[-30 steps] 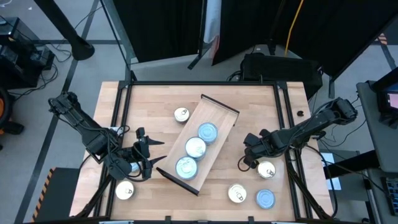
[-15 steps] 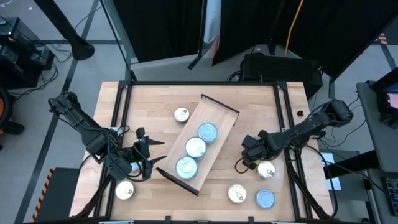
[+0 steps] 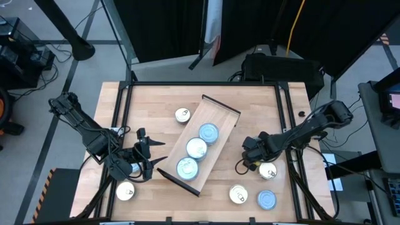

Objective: Stack canned seafood by type on shelf
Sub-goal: Stack the green tuna can on top of the other green tuna can on the shelf

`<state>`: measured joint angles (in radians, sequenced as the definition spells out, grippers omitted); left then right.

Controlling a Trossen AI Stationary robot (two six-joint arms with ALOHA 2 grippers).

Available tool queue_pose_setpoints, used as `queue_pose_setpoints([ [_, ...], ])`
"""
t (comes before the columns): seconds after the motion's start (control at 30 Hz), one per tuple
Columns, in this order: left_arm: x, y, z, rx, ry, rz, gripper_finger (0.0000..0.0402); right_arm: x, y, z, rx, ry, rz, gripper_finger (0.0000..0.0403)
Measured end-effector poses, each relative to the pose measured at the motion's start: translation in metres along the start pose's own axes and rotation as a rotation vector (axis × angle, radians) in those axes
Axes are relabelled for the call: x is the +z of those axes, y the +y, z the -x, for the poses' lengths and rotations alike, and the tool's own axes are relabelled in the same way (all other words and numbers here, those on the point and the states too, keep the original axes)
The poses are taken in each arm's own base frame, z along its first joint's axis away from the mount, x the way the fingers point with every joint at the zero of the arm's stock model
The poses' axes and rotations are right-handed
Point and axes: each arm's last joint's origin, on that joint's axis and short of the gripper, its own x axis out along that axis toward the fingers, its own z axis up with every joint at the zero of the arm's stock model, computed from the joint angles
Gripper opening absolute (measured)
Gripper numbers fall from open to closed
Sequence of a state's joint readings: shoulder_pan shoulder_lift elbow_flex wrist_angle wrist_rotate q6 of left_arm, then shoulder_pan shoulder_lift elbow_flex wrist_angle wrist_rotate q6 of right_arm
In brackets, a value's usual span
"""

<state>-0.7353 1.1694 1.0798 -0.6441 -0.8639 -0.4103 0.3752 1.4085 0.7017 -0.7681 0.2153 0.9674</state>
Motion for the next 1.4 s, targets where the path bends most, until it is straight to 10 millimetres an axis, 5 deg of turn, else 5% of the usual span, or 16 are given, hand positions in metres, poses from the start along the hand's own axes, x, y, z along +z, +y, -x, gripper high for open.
queue_pose_setpoints([
  [0.23,0.0,0.0,0.0,0.0,0.0,0.0,0.024,-0.005,0.001,-0.02,-0.025,0.027,-0.005,0.0],
  [0.53,0.0,0.0,0.0,0.0,0.0,-0.002,0.024,-0.007,0.007,-0.017,-0.003,0.014,0.012,0.0],
  [0.83,0.0,0.0,0.0,0.0,0.0,-0.006,0.024,0.01,0.014,0.057,0.061,-0.064,0.181,0.0008],
  [1.03,0.0,0.0,0.0,0.0,0.0,-0.008,0.024,0.025,0.002,0.074,-0.048,-0.217,0.38,0.0078],
  [1.27,0.0,0.0,0.0,0.0,0.0,-0.006,0.024,0.052,-0.02,0.067,-0.087,-0.177,0.437,0.021],
  [1.4,0.0,0.0,0.0,0.0,0.0,-0.006,0.024,0.058,-0.033,0.063,-0.06,-0.088,0.443,0.025],
])
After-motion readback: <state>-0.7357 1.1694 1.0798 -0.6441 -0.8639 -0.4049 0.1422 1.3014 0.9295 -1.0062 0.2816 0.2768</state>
